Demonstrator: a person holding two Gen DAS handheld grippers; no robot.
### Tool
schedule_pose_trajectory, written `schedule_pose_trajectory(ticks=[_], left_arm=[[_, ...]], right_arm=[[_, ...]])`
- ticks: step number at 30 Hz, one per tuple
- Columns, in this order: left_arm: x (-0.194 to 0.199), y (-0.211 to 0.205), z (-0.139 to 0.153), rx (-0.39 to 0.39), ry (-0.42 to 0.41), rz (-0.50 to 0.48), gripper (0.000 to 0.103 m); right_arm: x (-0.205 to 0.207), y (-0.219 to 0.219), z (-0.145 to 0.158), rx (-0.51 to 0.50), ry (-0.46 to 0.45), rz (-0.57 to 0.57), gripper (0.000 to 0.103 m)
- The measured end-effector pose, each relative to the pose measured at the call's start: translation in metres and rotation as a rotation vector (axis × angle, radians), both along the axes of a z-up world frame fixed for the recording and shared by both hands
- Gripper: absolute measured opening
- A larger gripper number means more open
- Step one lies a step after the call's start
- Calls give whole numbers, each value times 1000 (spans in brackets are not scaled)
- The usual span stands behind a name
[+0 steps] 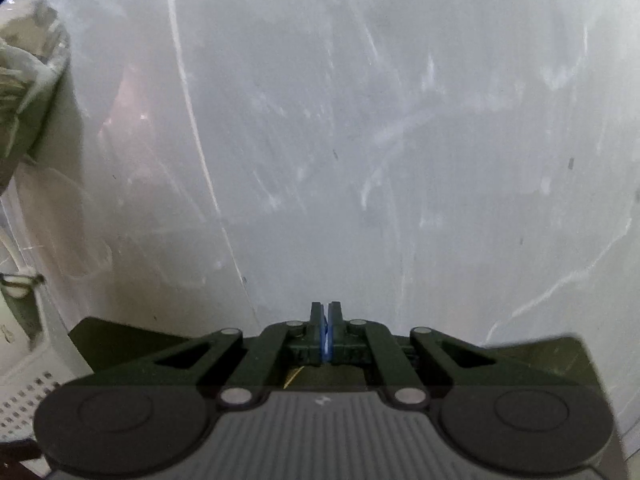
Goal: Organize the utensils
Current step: 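Lift the gold spoon, lower it into the caddy, open the right tool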
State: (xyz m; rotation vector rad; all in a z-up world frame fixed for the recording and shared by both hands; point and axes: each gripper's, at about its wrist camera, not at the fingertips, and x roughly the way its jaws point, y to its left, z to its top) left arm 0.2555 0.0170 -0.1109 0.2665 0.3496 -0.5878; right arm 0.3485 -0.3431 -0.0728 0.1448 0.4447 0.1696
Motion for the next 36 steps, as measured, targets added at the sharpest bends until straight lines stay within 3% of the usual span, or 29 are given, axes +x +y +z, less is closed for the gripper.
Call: schedule_pose_trajectory(ticks=[10,18,22,32,33,35,36], left_arm=[[3,2,-2,-1,-6,-28,78],[7,7,-5,-11,-9,-60,78],[7,9,-5,-15,-11,-71,78],[7,13,-6,-24,-12,-82,78],[7,13,-6,-24,-13,-83,78],[7,14,-6,-25,-12,-86,78],[7,14,-6,-26,-11,-90,78]], right_arm=[[-47,29,81,-82,-198,6,1],[-92,80,145,-118,-355,101,1],[-94,125,137,-174,-364,180,1],[-102,192,86,-326,-250,303,3],[-101,194,82,-334,-219,311,6],[-106,194,78,-322,-201,314,38],[-108,194,78,-314,-198,311,47]])
